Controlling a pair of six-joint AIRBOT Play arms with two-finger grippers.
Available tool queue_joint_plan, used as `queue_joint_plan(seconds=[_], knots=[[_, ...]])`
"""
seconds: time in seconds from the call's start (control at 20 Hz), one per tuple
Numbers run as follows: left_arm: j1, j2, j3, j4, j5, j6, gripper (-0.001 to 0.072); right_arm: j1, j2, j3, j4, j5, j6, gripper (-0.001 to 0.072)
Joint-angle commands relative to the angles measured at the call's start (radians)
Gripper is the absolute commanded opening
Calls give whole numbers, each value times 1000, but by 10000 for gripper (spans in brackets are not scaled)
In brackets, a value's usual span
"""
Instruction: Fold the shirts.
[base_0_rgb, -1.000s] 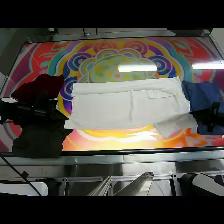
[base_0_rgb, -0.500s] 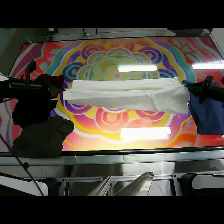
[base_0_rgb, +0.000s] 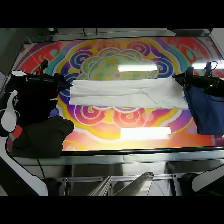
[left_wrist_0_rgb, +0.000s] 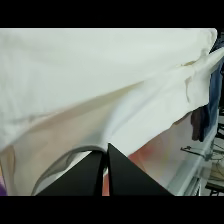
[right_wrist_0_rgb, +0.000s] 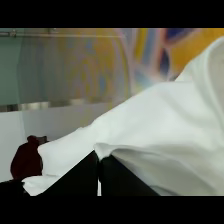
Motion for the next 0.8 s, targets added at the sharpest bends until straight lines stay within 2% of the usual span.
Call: queue_joint_plan(seconds=[0.0, 0.05, 0.15, 0.2, 0.25, 0.3, 0.4, 0.5, 0.6, 0.75], knots=[[-8, -62, 81, -2, -4, -21, 280, 6, -36, 37, -3, -24, -57, 199], [-3, -62, 101, -2, -4, -27, 285, -5, -36, 43, -5, -7, -56, 250], [11, -61, 172, -3, -41, -39, 285, -43, -33, 79, -67, 68, -55, 258], [21, -61, 219, -2, -66, -56, 285, -67, -27, 101, -113, 112, -48, 386], [34, -61, 259, -2, -85, -80, 284, -92, -20, 126, -166, 158, -46, 557], [49, -55, 285, -2, -98, -98, 284, -116, -15, 148, -227, 201, -23, 645], [76, -12, 256, -9, -103, -109, 284, -153, -10, 172, -368, 275, 63, 655], [84, 42, 177, -10, -104, -103, 278, -174, -11, 172, -479, 323, 107, 654], [84, 76, 135, -10, -106, -78, 1, -177, -11, 172, -549, 336, 122, 654], [42, 93, 119, -8, -106, -65, 0, -163, -19, 172, -559, 311, 121, 655]])
